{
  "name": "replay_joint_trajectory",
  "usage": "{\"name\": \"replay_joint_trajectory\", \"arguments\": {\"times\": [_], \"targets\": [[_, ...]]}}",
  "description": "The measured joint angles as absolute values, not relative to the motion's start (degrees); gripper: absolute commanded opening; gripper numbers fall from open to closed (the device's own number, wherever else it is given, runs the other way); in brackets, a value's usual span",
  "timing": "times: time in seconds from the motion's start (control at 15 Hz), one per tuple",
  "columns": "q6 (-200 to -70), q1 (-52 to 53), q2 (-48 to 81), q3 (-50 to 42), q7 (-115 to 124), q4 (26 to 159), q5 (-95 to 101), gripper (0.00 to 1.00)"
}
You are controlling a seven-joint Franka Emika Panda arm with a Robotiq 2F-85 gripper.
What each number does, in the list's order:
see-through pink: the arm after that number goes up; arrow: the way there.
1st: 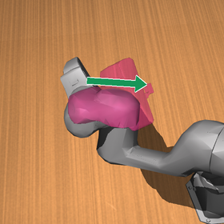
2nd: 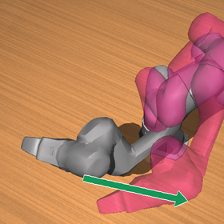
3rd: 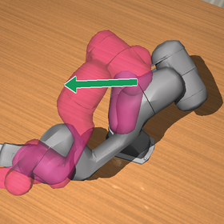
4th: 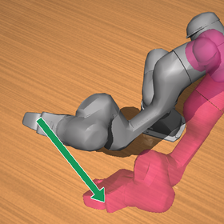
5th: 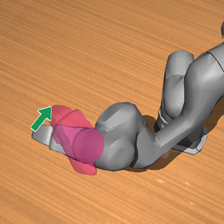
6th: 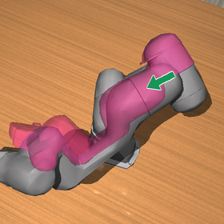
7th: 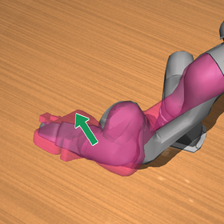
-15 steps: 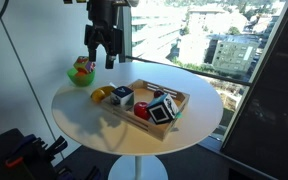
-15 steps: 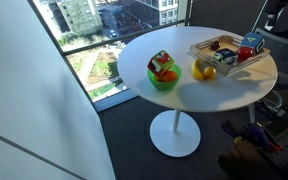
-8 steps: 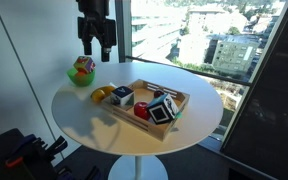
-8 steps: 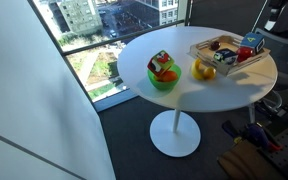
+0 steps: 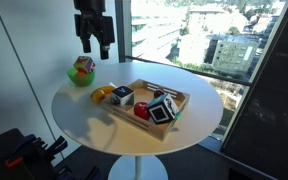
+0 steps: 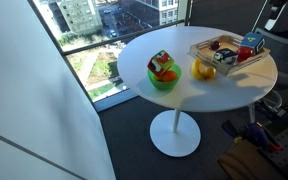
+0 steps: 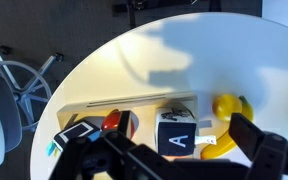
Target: Put the blue block onto the tray
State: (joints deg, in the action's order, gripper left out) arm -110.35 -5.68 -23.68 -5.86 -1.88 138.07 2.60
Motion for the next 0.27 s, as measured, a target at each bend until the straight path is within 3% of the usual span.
{"name": "replay_joint_trajectory", "arguments": {"times": [0.27], "targets": [[-110.35, -5.68, -23.46, -5.86, -1.88, 138.07, 2.6, 1.0]]}}
